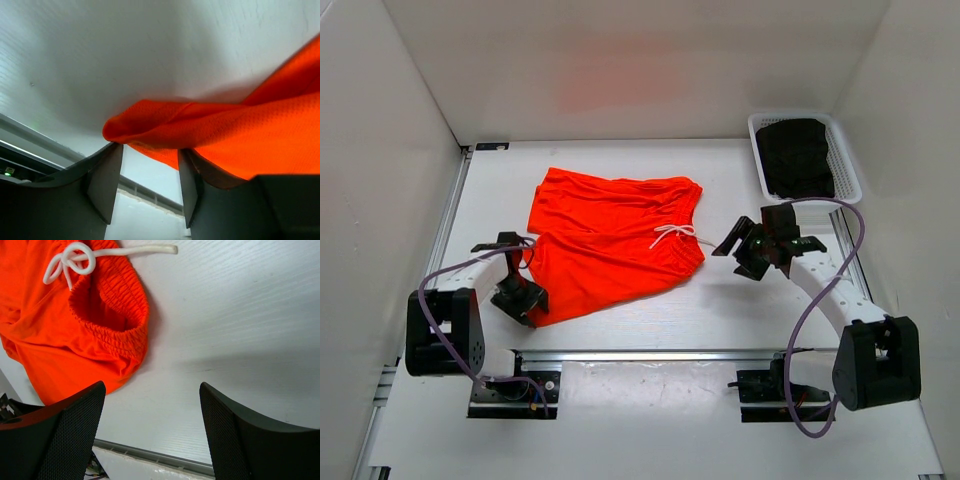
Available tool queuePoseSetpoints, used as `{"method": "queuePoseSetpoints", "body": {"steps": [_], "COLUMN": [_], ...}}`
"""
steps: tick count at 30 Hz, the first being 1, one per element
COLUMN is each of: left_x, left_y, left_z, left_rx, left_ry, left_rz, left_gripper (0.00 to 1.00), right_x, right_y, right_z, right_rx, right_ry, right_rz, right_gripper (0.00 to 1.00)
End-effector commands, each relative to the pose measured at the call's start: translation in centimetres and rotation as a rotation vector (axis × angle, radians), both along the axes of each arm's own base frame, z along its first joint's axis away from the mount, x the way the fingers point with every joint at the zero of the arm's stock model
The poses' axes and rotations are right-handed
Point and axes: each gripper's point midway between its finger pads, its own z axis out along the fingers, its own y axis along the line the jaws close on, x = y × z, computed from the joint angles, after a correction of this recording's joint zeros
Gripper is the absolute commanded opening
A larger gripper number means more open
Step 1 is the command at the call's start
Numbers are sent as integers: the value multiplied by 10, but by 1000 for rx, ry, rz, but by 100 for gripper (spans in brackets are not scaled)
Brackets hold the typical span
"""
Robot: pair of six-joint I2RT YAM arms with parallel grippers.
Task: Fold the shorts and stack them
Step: Flatten the shorts out
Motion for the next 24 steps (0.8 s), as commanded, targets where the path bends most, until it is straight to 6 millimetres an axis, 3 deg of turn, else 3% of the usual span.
{"method": "queuePoseSetpoints", "body": {"steps": [1,2,5,10,14,19,24], "left_x": [8,8,7,11,16,25,28], "left_y": [10,10,8,1,-1,6,8], "left_z": [-3,-3,-4,4,24,51,66], "left_rx": [62,62,50,19,18,55,68], "left_ry": [-34,-34,-25,-70,-125,-190,-216], "left_rz": [23,23,23,3,-6,-3,-11], "left_gripper": [59,43,10,10,10,10,10], "right_x": [-5,-5,-8,-4,6,8,16], "right_y": [-1,-2,0,15,38,62,81], "right_z": [2,3,0,4,3,-29,-55], "right_rx": [14,21,29,119,251,230,154], "right_ry": [-9,-7,4,-24,-54,34,63], "right_rz": [23,19,26,65,114,196,223], "right_gripper": [80,80,80,81,81,69,56]}}
